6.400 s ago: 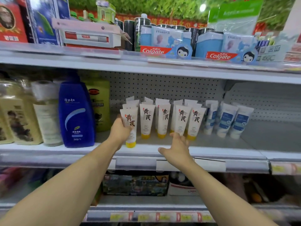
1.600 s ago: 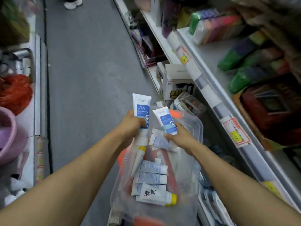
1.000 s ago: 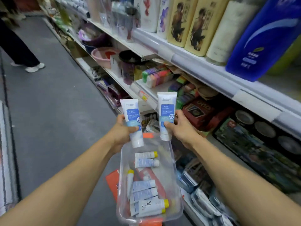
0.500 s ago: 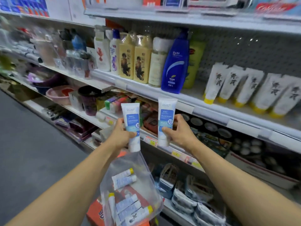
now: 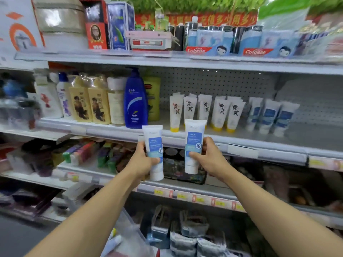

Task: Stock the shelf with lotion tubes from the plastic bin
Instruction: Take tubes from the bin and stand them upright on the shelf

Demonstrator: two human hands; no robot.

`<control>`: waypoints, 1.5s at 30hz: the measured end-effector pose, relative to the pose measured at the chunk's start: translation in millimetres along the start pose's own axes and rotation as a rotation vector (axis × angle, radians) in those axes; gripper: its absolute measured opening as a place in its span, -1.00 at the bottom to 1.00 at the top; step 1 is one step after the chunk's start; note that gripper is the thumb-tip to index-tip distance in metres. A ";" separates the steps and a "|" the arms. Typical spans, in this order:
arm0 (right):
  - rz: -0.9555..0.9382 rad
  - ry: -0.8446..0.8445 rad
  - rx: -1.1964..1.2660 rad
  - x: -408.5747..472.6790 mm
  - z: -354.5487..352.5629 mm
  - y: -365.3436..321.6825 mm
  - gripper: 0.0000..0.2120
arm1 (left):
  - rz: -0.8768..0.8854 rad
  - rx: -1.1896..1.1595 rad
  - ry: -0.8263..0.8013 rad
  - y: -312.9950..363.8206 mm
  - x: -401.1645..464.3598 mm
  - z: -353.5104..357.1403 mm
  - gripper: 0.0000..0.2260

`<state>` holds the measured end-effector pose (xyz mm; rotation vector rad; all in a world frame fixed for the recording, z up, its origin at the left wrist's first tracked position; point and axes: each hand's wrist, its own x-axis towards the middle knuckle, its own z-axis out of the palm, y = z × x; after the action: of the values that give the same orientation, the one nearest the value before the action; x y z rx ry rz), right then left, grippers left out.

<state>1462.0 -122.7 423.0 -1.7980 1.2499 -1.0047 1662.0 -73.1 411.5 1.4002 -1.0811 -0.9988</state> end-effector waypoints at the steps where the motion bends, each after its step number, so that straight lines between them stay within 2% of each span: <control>1: 0.007 0.023 0.001 -1.3 -11.3 2.9 -0.65 | 0.001 0.012 -0.019 3.7 2.9 10.6 -0.58; 12: 0.044 0.284 -0.061 5.2 -146.5 51.4 -0.65 | 0.062 0.010 -0.220 41.4 40.7 144.9 -0.54; 26: 0.103 0.459 -0.117 76.1 -310.4 131.6 -0.69 | 0.204 0.011 -0.260 82.9 99.7 316.9 -0.56; 30: 0.107 0.499 -0.112 102.4 -332.2 156.3 -0.65 | 0.222 0.027 -0.244 83.6 115.2 348.0 -0.55; 36: 0.130 0.497 -0.106 136.4 -337.2 186.9 -0.72 | 0.182 0.024 -0.188 82.7 140.4 380.2 -0.59; 40: 0.089 0.467 -0.365 147.3 -333.5 206.2 -0.69 | 0.139 0.035 -0.158 81.0 156.9 399.5 -0.67; 42: 0.065 0.480 -0.435 152.7 -334.1 208.7 -0.88 | 0.149 0.044 -0.164 80.5 163.9 410.1 -0.68; 45: 0.060 0.550 -0.256 161.0 -332.7 216.7 -0.74 | 0.175 0.050 -0.163 80.5 169.3 423.8 -0.62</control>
<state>1116.8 -376.2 411.2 -1.7106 1.8220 -1.4165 1286.2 -341.7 449.1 1.2558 -1.3332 -0.9761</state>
